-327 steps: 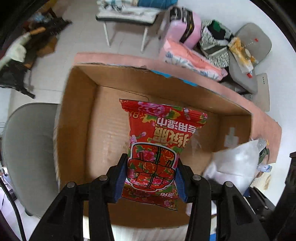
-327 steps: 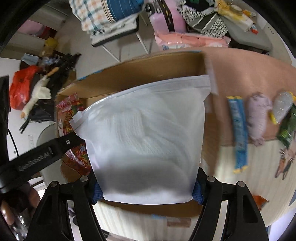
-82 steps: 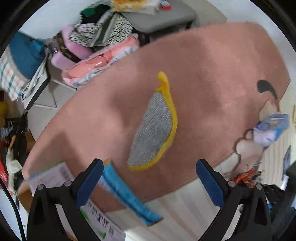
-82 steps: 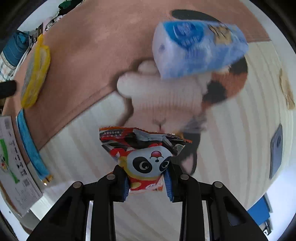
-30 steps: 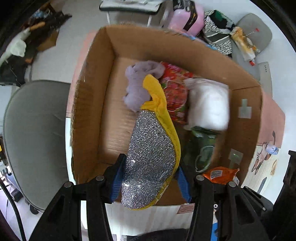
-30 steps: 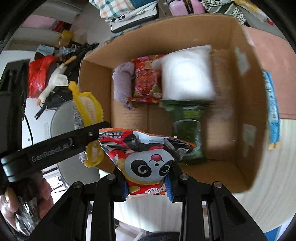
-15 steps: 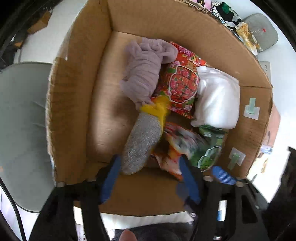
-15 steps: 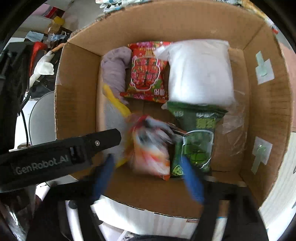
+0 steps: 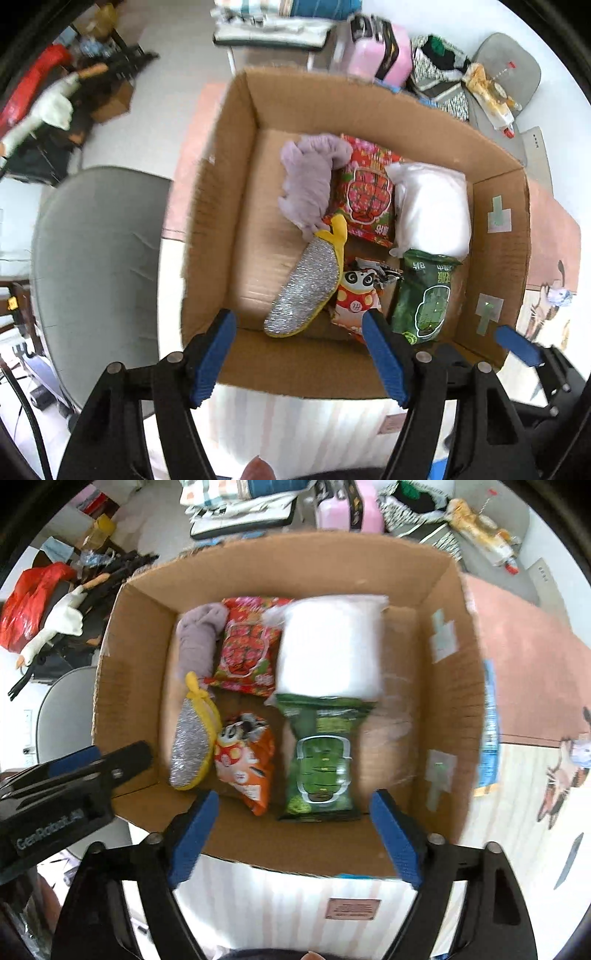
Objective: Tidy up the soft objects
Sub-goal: 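Withdraw both tools from the box toward the last items, then grasp the blue stick package with the left tool while the right tool grasps the blue tissue pack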
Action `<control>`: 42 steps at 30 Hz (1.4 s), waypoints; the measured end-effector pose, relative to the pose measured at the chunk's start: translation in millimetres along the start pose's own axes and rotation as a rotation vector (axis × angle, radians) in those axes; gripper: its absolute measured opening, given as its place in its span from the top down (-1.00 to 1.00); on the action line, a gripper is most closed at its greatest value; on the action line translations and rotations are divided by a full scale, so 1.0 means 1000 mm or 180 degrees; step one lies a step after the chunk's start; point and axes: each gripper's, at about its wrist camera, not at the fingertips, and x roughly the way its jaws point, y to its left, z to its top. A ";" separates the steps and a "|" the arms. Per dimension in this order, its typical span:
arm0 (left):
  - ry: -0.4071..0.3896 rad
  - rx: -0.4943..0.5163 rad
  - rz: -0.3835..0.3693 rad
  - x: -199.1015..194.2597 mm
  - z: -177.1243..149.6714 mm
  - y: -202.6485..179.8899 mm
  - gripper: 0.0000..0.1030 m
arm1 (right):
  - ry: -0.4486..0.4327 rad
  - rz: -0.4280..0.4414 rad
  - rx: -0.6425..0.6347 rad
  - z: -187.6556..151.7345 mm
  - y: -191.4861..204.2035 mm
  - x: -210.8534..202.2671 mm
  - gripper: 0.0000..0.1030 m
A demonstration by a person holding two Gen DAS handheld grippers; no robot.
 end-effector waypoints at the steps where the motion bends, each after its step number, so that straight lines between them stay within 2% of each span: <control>1: -0.0089 0.0022 0.0043 -0.007 -0.006 0.000 -0.34 | -0.0042 -0.0037 0.0003 -0.002 0.001 -0.001 -0.76; 5: -0.0339 0.0052 0.0156 -0.023 -0.018 -0.001 -0.34 | -0.0162 -0.0098 0.0016 -0.020 -0.009 -0.019 -0.76; 9: -0.0492 -0.0001 0.0152 -0.037 -0.039 -0.002 -0.34 | -0.0334 -0.0124 -0.0004 -0.038 -0.015 -0.039 -0.89; 12: -0.0622 -0.0001 0.0170 -0.052 -0.056 -0.004 -0.34 | -0.0525 -0.0211 -0.0036 -0.054 -0.017 -0.059 -0.89; 16: -0.0785 0.0025 0.0182 -0.074 -0.077 -0.006 -0.34 | -0.0723 -0.0180 -0.0031 -0.075 -0.021 -0.088 -0.89; 17: -0.0842 0.0037 0.0201 -0.081 -0.084 -0.008 -0.38 | -0.0761 -0.0174 -0.0026 -0.079 -0.022 -0.094 -0.90; 20: -0.1017 0.0046 0.0230 -0.097 -0.097 -0.010 -0.92 | -0.0863 -0.0144 -0.0055 -0.093 -0.023 -0.111 -1.00; 25: -0.1149 -0.0026 0.0257 -0.108 -0.110 -0.009 -0.98 | -0.0953 -0.0096 -0.0077 -0.114 -0.026 -0.130 -1.00; 32: -0.1127 -0.0072 0.0196 -0.115 -0.121 -0.021 -0.98 | -0.0955 0.0103 -0.0042 -0.127 -0.040 -0.139 -1.00; 37: -0.1166 0.0111 0.0299 -0.117 -0.122 -0.061 -0.98 | -0.0876 0.0266 0.0234 -0.133 -0.087 -0.134 -1.00; 42: -0.0998 0.0394 0.0342 -0.088 -0.115 -0.130 -0.98 | -0.0690 0.0224 0.0798 -0.143 -0.185 -0.114 -1.00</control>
